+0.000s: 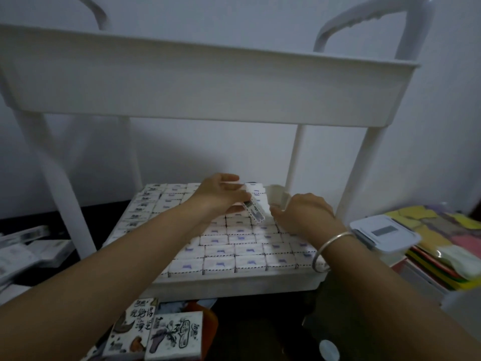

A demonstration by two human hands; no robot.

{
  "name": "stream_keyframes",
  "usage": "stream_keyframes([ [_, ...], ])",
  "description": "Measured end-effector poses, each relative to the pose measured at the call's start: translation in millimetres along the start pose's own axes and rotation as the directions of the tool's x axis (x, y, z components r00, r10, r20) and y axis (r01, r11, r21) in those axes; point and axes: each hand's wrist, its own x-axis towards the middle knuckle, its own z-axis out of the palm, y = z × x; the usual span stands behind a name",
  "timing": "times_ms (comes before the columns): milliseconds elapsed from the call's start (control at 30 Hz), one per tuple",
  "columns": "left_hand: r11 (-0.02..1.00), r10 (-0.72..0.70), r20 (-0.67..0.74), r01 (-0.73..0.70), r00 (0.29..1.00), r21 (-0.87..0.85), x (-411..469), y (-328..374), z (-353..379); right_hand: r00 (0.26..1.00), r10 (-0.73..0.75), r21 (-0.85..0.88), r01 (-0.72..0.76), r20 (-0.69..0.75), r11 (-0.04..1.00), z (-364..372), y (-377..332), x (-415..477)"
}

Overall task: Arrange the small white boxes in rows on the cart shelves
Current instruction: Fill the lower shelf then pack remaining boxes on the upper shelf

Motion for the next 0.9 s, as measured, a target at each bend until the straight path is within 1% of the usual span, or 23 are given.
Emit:
stream_keyframes([
  [67,0.990,0.089,-0.018,-0.087,0.996,0.108,9.7,2.9,5.8,1.000,-0.015,-0.039,0.016,0.016,0.999,4.2,0.7,-1.3],
  [133,0.946,0.210,0.001,-0.203,0.978,0.251,18.1,4.9,14.0,0.999,-0.019,-0.035,0.020,0.036,0.999,9.0,1.7,-1.8],
  [167,0.896,0.284,0.034,-0.278,0.958,0.347,21.5,5.5,18.8,0.999,-0.013,-0.028,0.014,0.044,1.000,10.9,1.7,-2.6],
  [233,0.748,0.400,0.144,-0.413,0.905,0.520,26.7,5.6,30.3,0.999,-0.010,-0.037,0.012,0.036,0.999,14.6,1.8,-5.4],
  [267,0.691,0.425,0.202,-0.461,0.882,0.556,29.4,4.8,36.2,1.000,-0.023,-0.039,0.024,0.017,0.999,16.9,1.9,-6.8],
  [333,0.636,0.432,0.311,-0.530,0.847,0.561,36.3,2.5,46.8,0.998,-0.056,-0.009,0.056,-0.034,0.998,21.7,2.1,-11.0],
  [433,0.603,0.375,0.449,-0.581,0.811,0.546,49.1,-0.9,60.4,0.993,-0.062,0.080,0.070,-0.105,0.994,29.1,1.5,-17.7],
  [500,0.587,0.279,0.499,-0.557,0.820,0.587,59.2,-6.1,65.2,0.990,-0.029,0.147,0.049,-0.135,0.988,33.7,-0.6,-21.6],
  [600,0.604,0.075,0.502,-0.440,0.862,0.664,71.4,-14.9,66.1,0.990,-0.001,0.229,0.034,-0.144,0.973,37.4,-2.5,-25.1],
  [700,0.612,-0.052,0.470,-0.343,0.881,0.713,76.6,-14.3,66.7,0.987,-0.001,0.269,0.045,-0.160,0.962,37.1,-1.9,-25.8],
  [767,0.583,-0.075,0.445,-0.323,0.893,0.746,75.9,-13.0,67.0,0.989,0.005,0.270,0.035,-0.147,0.962,35.6,-2.2,-26.1],
  [833,0.558,-0.058,0.438,-0.335,0.897,0.759,71.0,-13.3,66.6,0.991,0.012,0.260,0.024,-0.134,0.965,34.9,-2.9,-27.3],
  [900,0.531,-0.024,0.444,-0.366,0.895,0.765,63.0,-13.9,66.5,0.989,0.010,0.230,0.025,-0.150,0.973,34.7,-4.5,-29.3],
])
